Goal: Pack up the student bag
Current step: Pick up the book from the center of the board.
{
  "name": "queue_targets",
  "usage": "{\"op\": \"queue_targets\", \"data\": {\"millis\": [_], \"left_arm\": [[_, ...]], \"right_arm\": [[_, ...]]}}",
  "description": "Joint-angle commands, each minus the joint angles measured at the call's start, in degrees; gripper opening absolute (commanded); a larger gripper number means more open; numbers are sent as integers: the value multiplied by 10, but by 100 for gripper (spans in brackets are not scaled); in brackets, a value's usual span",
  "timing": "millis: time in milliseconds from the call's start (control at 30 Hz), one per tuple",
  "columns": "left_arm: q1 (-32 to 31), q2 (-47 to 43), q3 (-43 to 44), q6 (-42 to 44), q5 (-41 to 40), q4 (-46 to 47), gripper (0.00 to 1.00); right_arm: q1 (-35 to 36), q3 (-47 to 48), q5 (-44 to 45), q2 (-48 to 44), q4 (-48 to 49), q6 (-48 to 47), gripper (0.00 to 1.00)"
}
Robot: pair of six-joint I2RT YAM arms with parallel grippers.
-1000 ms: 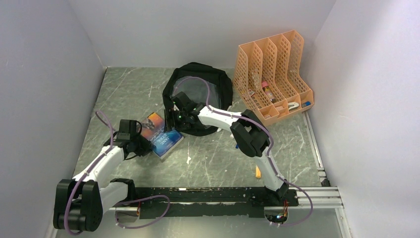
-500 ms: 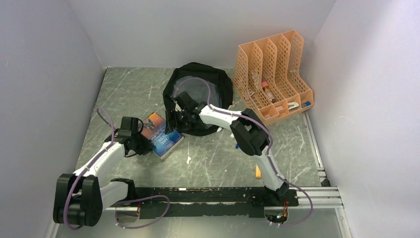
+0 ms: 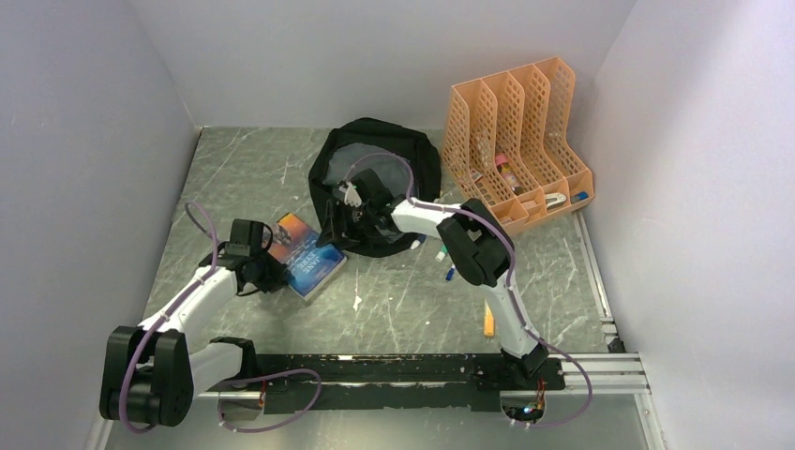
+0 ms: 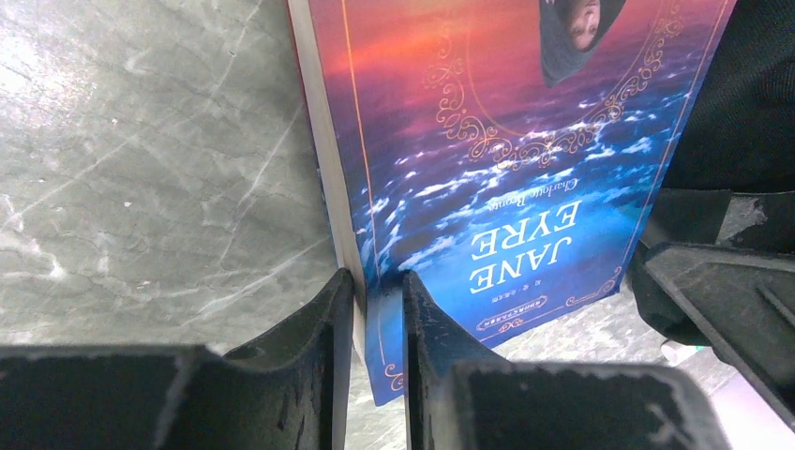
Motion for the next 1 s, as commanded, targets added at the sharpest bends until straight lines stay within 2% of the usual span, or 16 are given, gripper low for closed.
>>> {"op": "queue_targets", "data": {"millis": [0,167,267,333,433,633,733,967], "left_arm": [[-19,47,-45,18,-56,-58,5],[-24,43,-44,16,-56,-58,5],[-26,42,-45,14,-55,-56,5],[-27,43,-45,15,-54,-56,5],[-28,42,-46,14,-54,-56,5],[-28,39,-45,12,-53,-56,5],[-28,38,-45,12,-53,-57,5],[-29,35,-45,10,-52,-58,5]], "right_arm": [[39,-37,-136,13,184,122,68],[39,-62,-171,2,337,238,64],[41,-64,-187,3,376,274,63],[42,-54,-179,0,327,246,62],[46,-24,-136,-8,185,136,61],[51,-8,-121,-4,94,81,57],[58,24,-99,5,2,30,56],[72,33,-109,6,-49,-8,50]]}}
